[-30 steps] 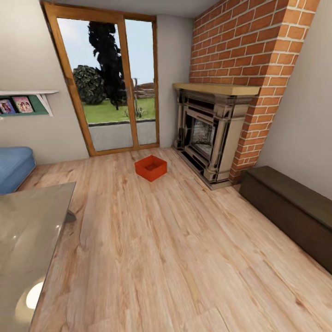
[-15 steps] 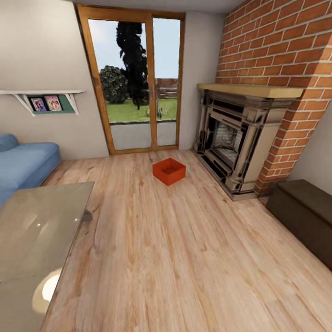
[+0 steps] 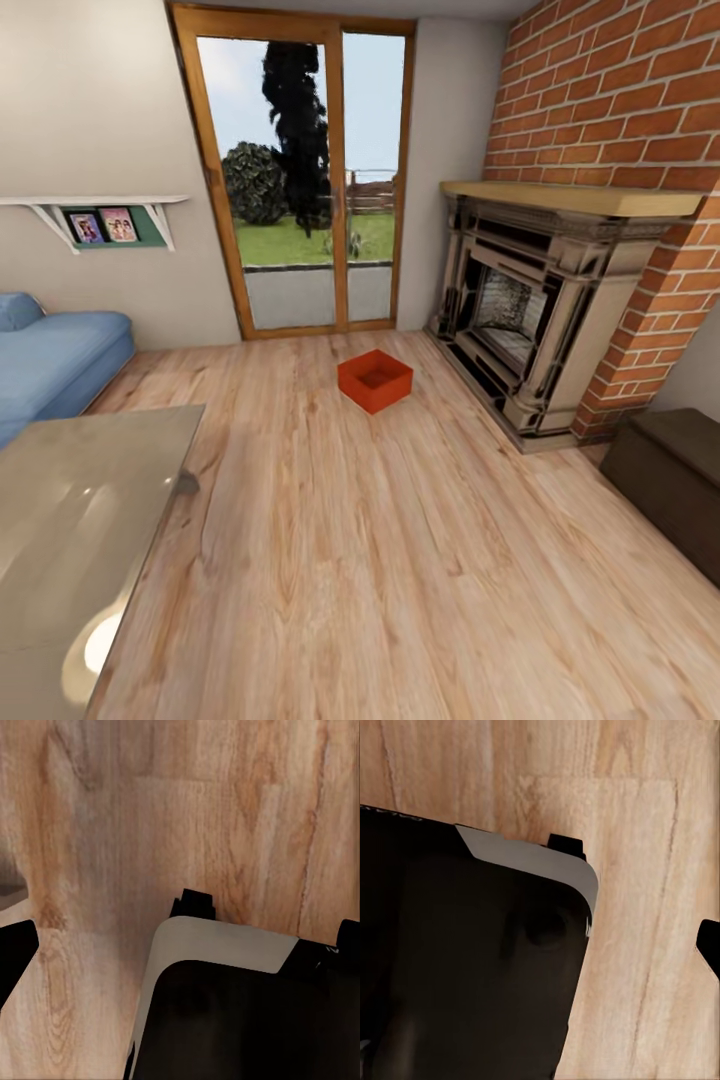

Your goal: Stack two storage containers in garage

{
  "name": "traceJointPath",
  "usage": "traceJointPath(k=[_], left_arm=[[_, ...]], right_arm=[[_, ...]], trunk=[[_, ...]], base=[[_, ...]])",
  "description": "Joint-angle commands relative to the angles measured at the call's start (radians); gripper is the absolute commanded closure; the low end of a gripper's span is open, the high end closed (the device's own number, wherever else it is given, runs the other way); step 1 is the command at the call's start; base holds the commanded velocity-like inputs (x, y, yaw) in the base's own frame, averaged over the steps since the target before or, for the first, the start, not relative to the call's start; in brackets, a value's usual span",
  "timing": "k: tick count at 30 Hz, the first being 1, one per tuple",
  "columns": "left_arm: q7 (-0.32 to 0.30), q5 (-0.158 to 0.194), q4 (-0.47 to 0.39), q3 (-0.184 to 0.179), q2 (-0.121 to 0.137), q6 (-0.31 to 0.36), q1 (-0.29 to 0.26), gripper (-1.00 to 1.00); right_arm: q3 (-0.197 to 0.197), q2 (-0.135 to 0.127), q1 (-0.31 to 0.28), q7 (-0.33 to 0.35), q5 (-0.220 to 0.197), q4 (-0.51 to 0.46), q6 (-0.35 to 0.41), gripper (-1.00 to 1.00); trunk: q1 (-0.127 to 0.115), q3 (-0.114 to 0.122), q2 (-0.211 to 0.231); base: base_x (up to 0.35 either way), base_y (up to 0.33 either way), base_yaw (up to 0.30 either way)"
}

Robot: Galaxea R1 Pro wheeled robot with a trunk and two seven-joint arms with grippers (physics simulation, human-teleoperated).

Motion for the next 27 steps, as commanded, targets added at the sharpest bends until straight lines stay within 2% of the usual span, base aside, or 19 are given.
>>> traceJointPath(k=[1,20,27], left_arm=[[0.002,0.005,0.0,0.004,0.0,0.003,-0.001,-1.0],[0.002,0.005,0.0,0.004,0.0,0.003,-0.001,-1.0],[0.003,0.005,0.0,0.004,0.0,0.003,-0.001,-1.0]], right_arm=[[0.008,0.0,-0.001,0.004,-0.01,0.003,-0.005,-1.0],[0.007,0.002,-0.001,0.004,-0.01,0.003,-0.005,-1.0],[0.007,0.0,-0.001,0.004,-0.011,0.003,-0.005,-1.0]], trunk=[[0.001,-0.001,-0.001],[0.001,-0.001,-0.001],[0.001,-0.001,-0.001]], base=[[0.322,0.0,0.0],[0.322,0.0,0.001],[0.322,0.0,0.201]])
